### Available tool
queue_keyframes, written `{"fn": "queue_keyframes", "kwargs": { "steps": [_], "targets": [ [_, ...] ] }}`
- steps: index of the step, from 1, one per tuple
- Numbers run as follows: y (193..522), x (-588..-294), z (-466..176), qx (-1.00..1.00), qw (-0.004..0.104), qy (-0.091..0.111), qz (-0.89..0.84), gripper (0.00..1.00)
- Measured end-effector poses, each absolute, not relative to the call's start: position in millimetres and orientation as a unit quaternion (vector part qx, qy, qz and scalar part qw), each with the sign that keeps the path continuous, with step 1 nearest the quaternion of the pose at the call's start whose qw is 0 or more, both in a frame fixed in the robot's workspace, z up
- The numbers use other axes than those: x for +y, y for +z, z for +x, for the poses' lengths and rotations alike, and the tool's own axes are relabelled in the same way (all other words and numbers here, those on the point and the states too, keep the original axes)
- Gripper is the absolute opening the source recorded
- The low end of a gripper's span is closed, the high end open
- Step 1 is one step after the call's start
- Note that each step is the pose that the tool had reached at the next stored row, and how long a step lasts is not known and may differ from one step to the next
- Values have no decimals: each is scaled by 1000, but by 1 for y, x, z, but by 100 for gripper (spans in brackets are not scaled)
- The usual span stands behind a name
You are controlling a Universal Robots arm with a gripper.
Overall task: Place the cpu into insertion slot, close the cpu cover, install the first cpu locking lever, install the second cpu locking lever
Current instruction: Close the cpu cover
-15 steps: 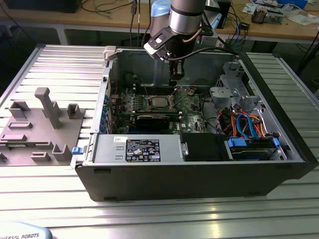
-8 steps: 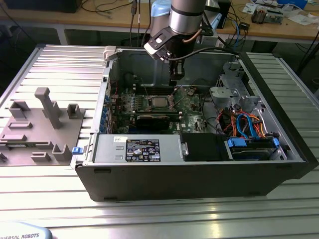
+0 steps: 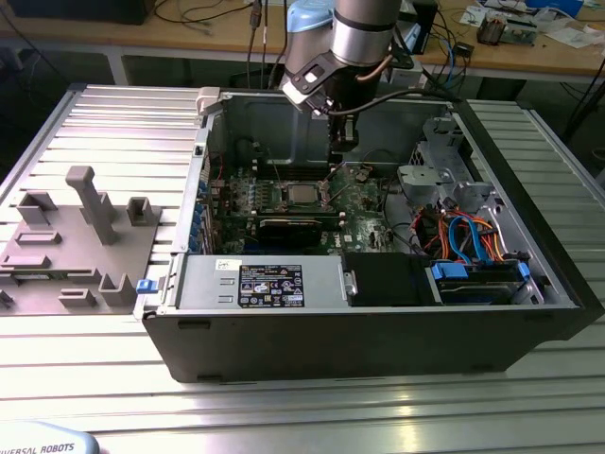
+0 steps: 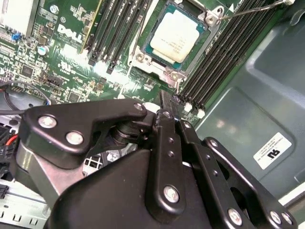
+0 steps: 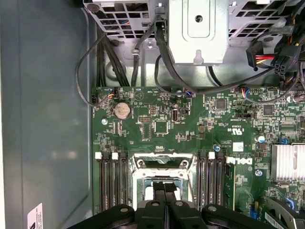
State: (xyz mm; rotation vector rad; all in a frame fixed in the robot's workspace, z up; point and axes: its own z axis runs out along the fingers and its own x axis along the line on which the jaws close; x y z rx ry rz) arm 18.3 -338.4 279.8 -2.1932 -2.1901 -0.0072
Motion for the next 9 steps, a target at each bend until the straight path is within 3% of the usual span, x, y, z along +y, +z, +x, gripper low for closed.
{"fn": "queue_keyframes", "kwargs": {
  "steps": [9],
  "targets": [
    [280,-338,20,-706,22,-3,-707,11]
  ]
}}
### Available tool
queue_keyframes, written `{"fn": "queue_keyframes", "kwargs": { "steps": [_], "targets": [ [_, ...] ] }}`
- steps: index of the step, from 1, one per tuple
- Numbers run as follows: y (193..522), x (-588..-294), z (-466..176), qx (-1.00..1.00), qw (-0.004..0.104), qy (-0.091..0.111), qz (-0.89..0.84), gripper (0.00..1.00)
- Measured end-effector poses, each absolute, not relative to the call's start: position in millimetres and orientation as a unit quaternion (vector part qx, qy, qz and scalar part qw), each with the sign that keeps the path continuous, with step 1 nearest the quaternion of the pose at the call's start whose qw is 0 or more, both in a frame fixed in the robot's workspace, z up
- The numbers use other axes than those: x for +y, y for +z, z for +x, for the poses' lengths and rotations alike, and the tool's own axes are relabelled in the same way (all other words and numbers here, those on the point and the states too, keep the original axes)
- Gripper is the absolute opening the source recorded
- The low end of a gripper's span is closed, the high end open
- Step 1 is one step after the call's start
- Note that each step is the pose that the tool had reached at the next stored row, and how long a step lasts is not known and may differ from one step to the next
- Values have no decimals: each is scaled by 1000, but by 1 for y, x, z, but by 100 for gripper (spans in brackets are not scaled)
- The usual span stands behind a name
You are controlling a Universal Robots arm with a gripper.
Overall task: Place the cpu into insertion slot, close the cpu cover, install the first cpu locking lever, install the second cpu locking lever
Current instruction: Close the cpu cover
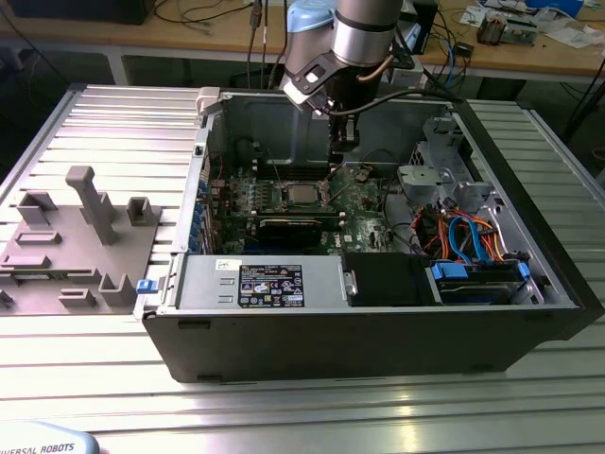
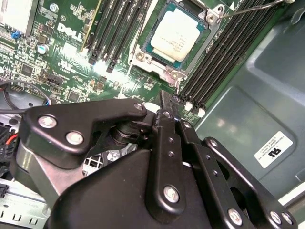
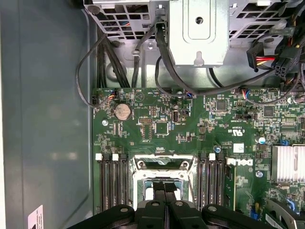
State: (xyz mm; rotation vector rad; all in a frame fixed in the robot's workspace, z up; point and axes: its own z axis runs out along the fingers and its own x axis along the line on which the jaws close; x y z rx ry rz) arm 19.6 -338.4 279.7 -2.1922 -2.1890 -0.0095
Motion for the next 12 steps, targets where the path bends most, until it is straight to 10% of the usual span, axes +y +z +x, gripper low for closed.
{"fn": "queue_keyframes", "kwargs": {
  "steps": [12],
  "targets": [
    [280,-338,23,-706,22,-4,-707,11]
  ]
}}
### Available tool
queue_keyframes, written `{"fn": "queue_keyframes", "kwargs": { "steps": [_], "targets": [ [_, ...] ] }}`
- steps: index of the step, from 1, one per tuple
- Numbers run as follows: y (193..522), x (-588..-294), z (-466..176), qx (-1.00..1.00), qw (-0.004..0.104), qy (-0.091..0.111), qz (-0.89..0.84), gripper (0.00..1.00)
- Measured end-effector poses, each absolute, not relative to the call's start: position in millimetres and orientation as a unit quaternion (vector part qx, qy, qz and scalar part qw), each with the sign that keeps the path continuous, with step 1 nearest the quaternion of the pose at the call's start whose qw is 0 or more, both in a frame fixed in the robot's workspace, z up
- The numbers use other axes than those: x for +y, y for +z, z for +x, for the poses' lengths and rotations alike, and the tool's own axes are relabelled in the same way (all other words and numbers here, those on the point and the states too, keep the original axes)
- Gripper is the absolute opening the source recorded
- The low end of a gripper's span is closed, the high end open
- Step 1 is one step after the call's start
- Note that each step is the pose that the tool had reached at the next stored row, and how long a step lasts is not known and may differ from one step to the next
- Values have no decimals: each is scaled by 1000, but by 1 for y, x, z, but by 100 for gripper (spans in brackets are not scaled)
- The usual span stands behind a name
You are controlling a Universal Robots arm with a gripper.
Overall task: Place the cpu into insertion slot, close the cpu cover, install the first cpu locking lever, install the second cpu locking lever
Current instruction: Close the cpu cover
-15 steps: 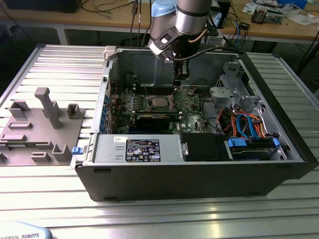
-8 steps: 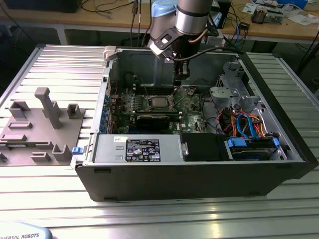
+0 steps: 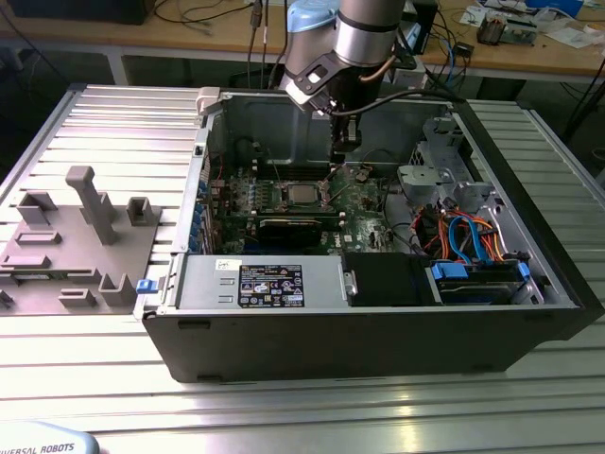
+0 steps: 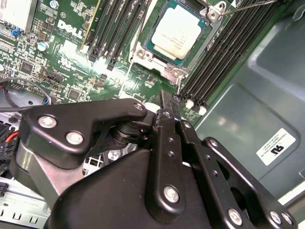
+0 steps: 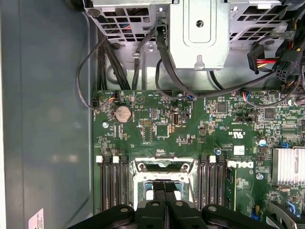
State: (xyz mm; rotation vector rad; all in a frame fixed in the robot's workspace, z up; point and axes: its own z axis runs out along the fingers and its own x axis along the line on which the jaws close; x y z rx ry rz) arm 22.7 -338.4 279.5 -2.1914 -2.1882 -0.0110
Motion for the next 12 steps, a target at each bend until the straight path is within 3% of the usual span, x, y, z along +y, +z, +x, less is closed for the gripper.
{"fn": "queue_keyframes", "kwargs": {
  "steps": [12],
  "targets": [
    [279,-338,26,-706,23,-4,-707,11]
  ]
}}
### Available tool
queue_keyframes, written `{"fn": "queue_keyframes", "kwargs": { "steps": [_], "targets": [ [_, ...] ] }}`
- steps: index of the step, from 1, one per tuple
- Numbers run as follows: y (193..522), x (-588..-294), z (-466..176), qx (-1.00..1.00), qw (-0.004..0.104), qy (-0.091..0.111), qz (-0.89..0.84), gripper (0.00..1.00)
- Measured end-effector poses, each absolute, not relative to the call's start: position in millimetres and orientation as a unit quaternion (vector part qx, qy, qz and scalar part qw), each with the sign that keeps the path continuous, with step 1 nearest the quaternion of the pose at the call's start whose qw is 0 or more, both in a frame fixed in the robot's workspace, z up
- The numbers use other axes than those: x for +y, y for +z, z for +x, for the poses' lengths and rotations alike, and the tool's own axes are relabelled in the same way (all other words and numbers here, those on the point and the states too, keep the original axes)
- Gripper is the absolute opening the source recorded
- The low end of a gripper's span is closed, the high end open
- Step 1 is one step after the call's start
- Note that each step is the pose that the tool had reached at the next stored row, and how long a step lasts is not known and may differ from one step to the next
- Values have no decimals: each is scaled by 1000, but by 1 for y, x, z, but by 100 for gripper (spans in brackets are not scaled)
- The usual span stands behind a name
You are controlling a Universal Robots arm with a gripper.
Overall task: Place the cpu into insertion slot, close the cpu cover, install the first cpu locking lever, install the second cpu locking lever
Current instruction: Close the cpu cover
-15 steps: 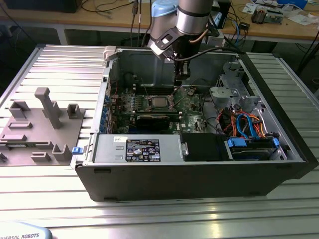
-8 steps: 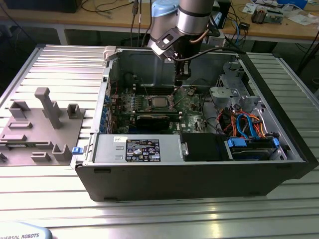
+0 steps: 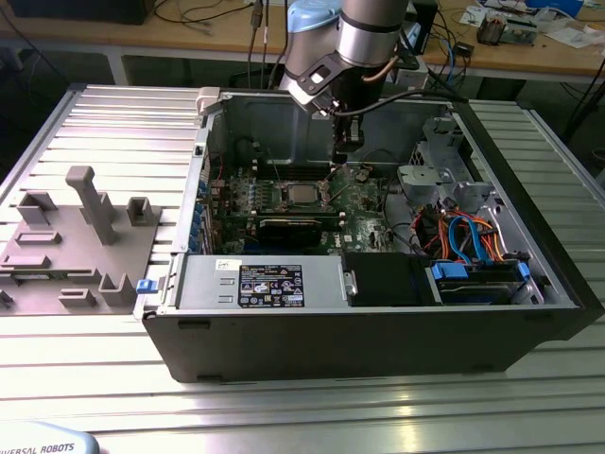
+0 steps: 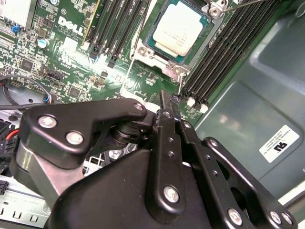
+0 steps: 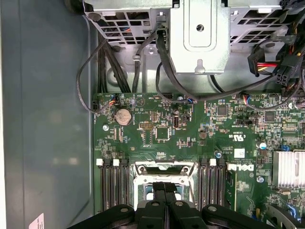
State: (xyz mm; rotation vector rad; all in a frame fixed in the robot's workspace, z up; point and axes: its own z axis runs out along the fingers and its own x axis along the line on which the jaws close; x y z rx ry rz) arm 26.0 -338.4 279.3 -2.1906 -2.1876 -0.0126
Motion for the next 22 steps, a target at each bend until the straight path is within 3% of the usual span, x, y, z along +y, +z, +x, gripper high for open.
{"fn": "queue_keyframes", "kwargs": {
  "steps": [22],
  "targets": [
    [279,-338,35,-706,24,-5,-707,11]
  ]
}}
